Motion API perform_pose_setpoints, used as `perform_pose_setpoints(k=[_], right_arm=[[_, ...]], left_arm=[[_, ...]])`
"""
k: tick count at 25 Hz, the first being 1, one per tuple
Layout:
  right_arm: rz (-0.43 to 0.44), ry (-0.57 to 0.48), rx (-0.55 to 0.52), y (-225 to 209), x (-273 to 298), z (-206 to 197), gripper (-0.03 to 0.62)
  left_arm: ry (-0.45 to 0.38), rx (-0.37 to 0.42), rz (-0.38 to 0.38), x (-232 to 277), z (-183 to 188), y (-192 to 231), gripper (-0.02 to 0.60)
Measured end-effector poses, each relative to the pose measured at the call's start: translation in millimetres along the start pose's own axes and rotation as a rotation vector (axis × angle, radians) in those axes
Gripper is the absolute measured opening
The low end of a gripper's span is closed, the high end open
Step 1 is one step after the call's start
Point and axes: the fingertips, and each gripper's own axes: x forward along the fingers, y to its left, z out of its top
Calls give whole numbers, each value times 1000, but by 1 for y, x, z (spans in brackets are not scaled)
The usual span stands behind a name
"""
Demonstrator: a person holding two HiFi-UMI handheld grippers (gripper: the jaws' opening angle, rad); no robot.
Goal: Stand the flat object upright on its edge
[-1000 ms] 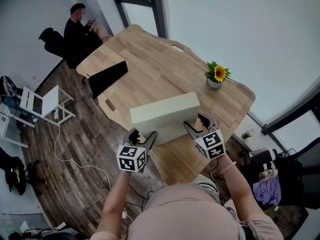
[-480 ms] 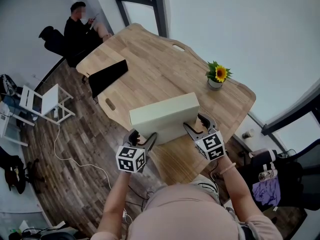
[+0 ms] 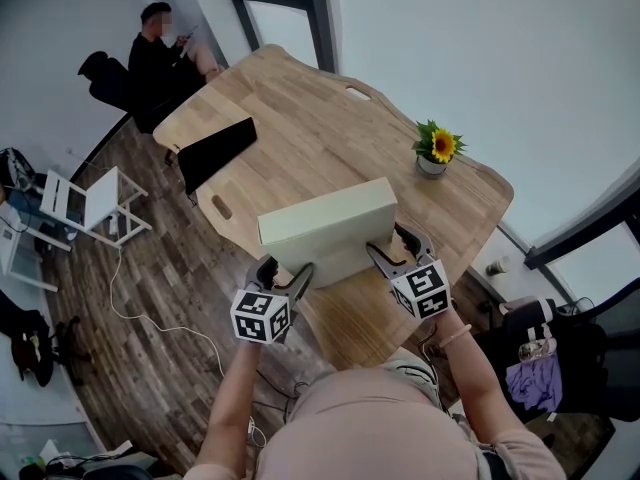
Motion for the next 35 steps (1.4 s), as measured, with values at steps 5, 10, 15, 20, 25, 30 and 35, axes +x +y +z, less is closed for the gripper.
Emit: perform_pose_setpoints(k=[5, 10, 15, 20, 25, 30, 35], right_arm=[[2, -8, 6, 1, 1, 1, 287], [11, -13, 11, 1, 2, 3, 291], [15, -10, 5, 0, 4, 3, 291], [17, -15, 11, 0, 3, 3, 291], [22, -16, 14, 1, 2, 3, 290], [22, -16, 17, 0, -1, 3, 285], [18, -17, 18, 2, -5, 1, 281]], left_arm=[[-4, -3, 18, 0, 2, 2, 302], [-3, -7, 35, 0, 4, 4, 301], [0, -5, 48, 2, 4, 5, 301], [-1, -6, 60, 1, 4, 5, 301], [7, -1, 69, 1, 2, 3, 301], [12, 3, 73, -1, 2, 0, 301], [6, 20, 84, -4, -1, -2, 301]])
